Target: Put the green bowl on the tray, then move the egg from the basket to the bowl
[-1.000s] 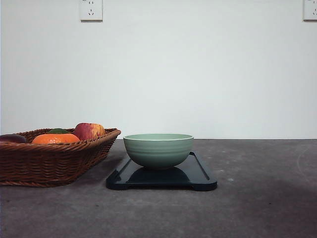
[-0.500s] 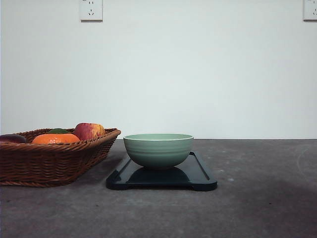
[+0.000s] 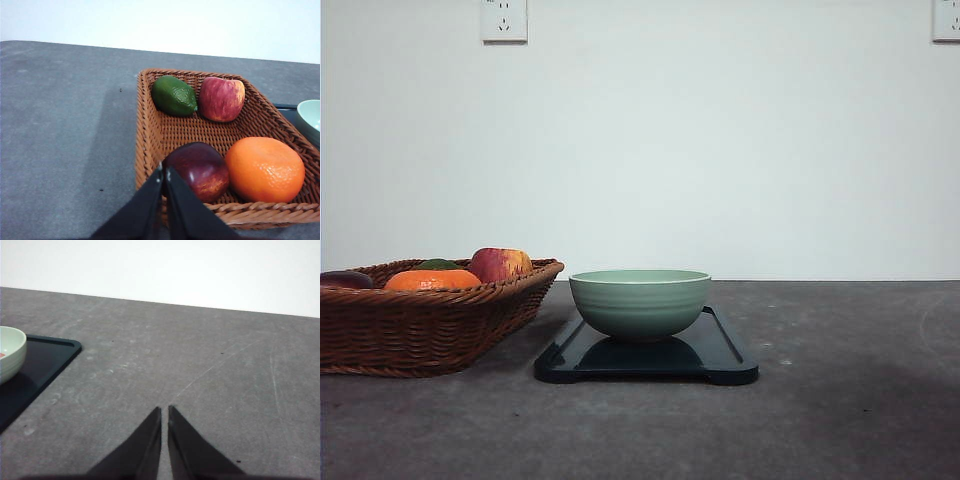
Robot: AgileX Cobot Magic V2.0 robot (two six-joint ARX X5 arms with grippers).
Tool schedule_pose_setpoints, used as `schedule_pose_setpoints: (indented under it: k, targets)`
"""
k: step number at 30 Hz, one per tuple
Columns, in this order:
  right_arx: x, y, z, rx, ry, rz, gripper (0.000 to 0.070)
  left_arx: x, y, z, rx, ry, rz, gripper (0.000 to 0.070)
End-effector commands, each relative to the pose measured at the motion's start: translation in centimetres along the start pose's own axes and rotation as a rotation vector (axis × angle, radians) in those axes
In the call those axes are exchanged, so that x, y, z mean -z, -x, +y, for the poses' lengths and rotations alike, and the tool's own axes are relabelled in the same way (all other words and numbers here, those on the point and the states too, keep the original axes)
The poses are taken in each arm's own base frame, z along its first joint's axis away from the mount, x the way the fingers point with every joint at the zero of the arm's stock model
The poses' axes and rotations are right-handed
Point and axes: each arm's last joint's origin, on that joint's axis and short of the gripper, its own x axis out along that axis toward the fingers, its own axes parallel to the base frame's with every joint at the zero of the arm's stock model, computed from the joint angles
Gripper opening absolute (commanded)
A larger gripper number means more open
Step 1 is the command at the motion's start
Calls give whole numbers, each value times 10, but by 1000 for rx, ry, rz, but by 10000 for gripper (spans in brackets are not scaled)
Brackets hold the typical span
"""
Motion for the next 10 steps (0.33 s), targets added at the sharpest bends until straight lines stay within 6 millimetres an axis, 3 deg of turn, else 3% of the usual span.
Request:
schedule_pose_setpoints:
  k: [1,10]
  targets:
    - [0,0,0,0,5,-7,16,7,-2,1,-6,-12,25,0]
    - [0,0,0,0,5,-7,16,7,-2,1,-6,-11,25,0]
